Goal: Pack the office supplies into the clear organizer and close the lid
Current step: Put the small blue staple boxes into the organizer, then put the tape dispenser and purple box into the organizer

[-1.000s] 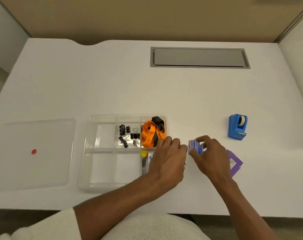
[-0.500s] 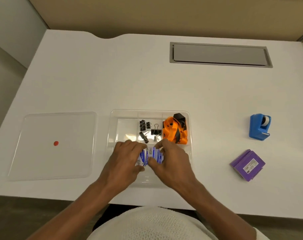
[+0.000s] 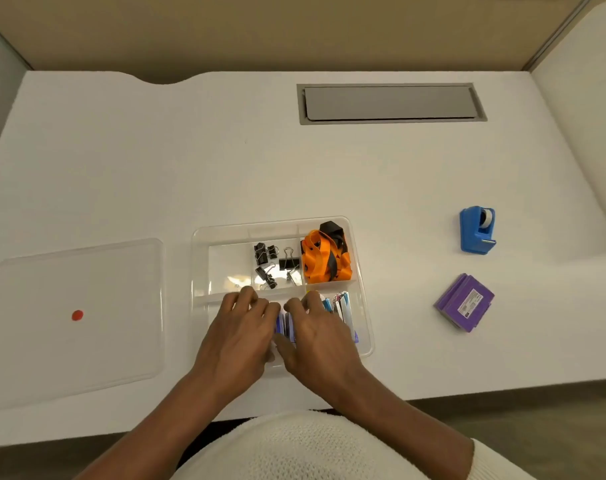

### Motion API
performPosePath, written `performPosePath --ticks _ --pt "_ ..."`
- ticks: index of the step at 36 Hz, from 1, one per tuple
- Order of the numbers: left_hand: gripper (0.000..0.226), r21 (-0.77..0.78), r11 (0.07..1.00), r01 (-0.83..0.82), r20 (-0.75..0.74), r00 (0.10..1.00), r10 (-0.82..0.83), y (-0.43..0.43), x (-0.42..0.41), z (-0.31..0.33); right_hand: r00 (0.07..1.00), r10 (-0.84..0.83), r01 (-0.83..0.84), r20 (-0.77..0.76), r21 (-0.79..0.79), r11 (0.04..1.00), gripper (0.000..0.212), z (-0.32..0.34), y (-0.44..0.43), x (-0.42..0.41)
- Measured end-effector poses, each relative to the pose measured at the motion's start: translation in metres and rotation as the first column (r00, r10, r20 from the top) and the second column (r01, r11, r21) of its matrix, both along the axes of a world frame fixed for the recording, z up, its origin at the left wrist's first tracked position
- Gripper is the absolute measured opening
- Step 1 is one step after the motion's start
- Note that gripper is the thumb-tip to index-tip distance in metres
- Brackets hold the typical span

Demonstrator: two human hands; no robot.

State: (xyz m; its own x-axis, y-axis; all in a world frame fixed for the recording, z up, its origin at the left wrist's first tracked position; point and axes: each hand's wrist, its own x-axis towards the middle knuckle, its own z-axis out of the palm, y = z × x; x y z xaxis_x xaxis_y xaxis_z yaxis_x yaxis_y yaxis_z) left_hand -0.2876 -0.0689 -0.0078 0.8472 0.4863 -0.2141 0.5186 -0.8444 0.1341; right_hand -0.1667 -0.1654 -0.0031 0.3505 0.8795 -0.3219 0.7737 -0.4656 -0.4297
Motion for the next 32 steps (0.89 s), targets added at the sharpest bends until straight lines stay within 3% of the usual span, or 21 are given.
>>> performPosePath --ticks 6,9,12,15,21,26,32 --pt "0.073 -0.022 0.998 -0.057 0.002 0.998 0.057 0.0 0.024 0.022 0.993 -0.09 0.101 -0.074 0.176 0.979 0.036 0.013 -0.028 0.041" --pt "0.055 -0.092 0.993 -0.076 0.03 0.996 0.079 -0.007 0.049 0.036 0.972 -0.218 0.232 -0.085 0.238 0.943 0.03 0.015 -0.047 0.068" --pt "0.035 -0.088 0.996 -0.012 0.106 0.994 0.021 -0.013 0.085 0.047 0.933 -0.355 0.36 -0.067 0.258 0.897 0.034 0.012 -0.066 0.099" --pt "0.033 -0.083 0.994 0.065 0.189 0.981 -0.049 -0.018 0.127 0.053 0.889 -0.456 0.447 -0.039 0.292 0.846 0.038 0.01 -0.086 0.129" --pt "0.041 -0.069 0.98 0.187 0.255 0.953 -0.164 -0.033 0.218 0.05 0.846 -0.524 0.497 0.099 0.211 0.842 0.07 -0.005 -0.124 0.189" --pt "0.039 0.013 0.971 0.237 0.191 0.953 -0.235 -0.049 0.29 0.032 0.86 -0.475 0.48 0.186 0.018 0.877 0.098 -0.024 -0.145 0.229" --pt "0.061 -0.018 0.96 0.279 0.14 0.951 -0.274 -0.065 0.36 -0.002 0.923 -0.357 0.373 0.144 -0.102 0.922 0.108 -0.042 -0.158 0.252"
